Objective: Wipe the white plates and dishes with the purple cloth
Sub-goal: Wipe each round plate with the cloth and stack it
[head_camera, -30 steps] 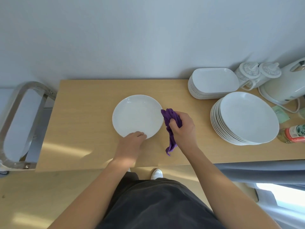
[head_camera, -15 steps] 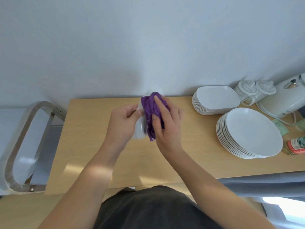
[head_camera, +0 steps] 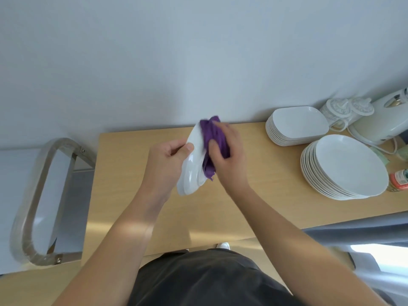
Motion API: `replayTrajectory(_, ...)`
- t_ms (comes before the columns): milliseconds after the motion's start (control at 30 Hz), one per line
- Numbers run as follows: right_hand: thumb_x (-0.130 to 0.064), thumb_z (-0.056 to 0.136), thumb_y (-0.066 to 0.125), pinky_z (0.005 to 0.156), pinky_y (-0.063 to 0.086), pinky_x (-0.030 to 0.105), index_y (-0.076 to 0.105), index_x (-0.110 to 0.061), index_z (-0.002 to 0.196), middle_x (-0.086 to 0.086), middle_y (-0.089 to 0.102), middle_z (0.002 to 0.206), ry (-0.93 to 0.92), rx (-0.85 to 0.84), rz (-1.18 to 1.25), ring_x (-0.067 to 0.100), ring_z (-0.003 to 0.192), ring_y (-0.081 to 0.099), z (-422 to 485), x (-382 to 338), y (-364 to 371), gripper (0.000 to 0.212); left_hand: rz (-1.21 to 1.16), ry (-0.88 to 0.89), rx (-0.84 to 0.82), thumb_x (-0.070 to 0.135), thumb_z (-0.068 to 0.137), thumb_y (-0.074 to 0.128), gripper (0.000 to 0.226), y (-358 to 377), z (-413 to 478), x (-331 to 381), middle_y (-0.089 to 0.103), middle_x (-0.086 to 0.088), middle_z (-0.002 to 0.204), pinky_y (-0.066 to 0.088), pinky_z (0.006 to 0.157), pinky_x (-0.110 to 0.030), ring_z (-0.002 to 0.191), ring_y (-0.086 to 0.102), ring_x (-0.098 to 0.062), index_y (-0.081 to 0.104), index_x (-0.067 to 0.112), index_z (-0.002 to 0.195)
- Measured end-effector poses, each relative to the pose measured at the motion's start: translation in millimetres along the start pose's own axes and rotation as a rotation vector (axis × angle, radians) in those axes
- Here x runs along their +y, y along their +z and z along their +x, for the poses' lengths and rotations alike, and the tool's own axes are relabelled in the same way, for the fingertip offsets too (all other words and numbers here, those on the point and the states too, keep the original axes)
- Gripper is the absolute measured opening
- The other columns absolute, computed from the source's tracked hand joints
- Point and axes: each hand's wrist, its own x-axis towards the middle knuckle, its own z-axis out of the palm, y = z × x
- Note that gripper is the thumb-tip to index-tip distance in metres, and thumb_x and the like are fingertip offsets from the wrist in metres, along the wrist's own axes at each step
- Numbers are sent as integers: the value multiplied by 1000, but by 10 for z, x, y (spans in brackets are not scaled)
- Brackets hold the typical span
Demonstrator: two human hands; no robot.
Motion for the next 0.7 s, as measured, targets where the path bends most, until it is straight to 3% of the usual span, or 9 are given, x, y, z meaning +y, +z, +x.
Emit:
replayTrajectory(67, -18, 86, 63, 102, 46, 44, 65, -11, 127, 8, 56, 128, -155, -20, -101, 24, 119, 55, -232, 103, 82, 41, 5, -2, 14, 17, 91, 63, 15, -48, 34, -14, 74, -16, 89, 52, 80, -42, 80, 61, -21, 77, 12, 89)
replayTrajectory(200, -13, 79, 72, 102, 45, 41, 63, -19, 122, 10, 54, 130, -446, -50, -271, 37, 111, 55, -519, 261, 213, 44, -27, -59, 44, 6, 94, 60, 27, -87, 72, -61, 76, -11, 90, 55, 87, -46, 83, 67, -21, 79, 20, 81)
replayTrajectory(333, -6, 77, 73, 104, 44, 42, 63, -21, 119, 9, 53, 131, -564, -46, -398, 39, 109, 54, -676, 410, 227, 46, 13, -55, 54, 7, 93, 62, 27, -82, 106, -88, 73, 11, 77, 53, 80, -25, 76, 64, -5, 74, 25, 77)
replayTrajectory(500, -7, 76, 73, 97, 48, 37, 65, -20, 118, 7, 54, 131, -414, -120, -501, 36, 112, 52, -846, 694, 193, 45, 163, 24, 49, 14, 94, 62, 18, -105, 146, -108, 72, 13, 82, 48, 74, -22, 73, 61, 2, 73, 25, 85)
replayTrajectory(633, -9, 78, 74, 93, 52, 42, 71, -13, 117, 9, 59, 129, -186, -158, -557, 35, 113, 54, -865, 803, 133, 40, 508, 293, 6, 15, 97, 54, 21, -51, 104, -159, 60, -14, 72, 42, 62, -39, 65, 50, -23, 64, 5, 81)
replayTrajectory(700, -17, 82, 74, 99, 49, 43, 71, -12, 119, 11, 60, 131, -44, -153, -525, 36, 116, 56, -780, 726, 75, 38, 654, 447, 14, 12, 97, 51, 20, 15, 53, -224, 57, -10, 69, 41, 58, -39, 64, 48, -28, 63, 4, 83)
